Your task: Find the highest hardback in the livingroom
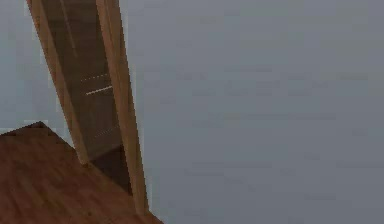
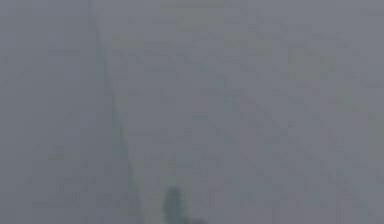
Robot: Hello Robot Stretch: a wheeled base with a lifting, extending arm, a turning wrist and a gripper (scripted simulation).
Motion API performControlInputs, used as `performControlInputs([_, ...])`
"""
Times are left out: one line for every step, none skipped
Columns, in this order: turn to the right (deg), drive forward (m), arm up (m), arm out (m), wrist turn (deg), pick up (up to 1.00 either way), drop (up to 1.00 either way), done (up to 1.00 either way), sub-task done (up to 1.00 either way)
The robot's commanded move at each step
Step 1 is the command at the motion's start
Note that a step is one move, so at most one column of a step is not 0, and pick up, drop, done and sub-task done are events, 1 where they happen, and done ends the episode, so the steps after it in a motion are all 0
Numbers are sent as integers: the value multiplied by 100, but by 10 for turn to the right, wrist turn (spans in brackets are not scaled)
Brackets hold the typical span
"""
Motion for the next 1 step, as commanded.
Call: performControlInputs([0,10,0,0,0,0,0,0,0])
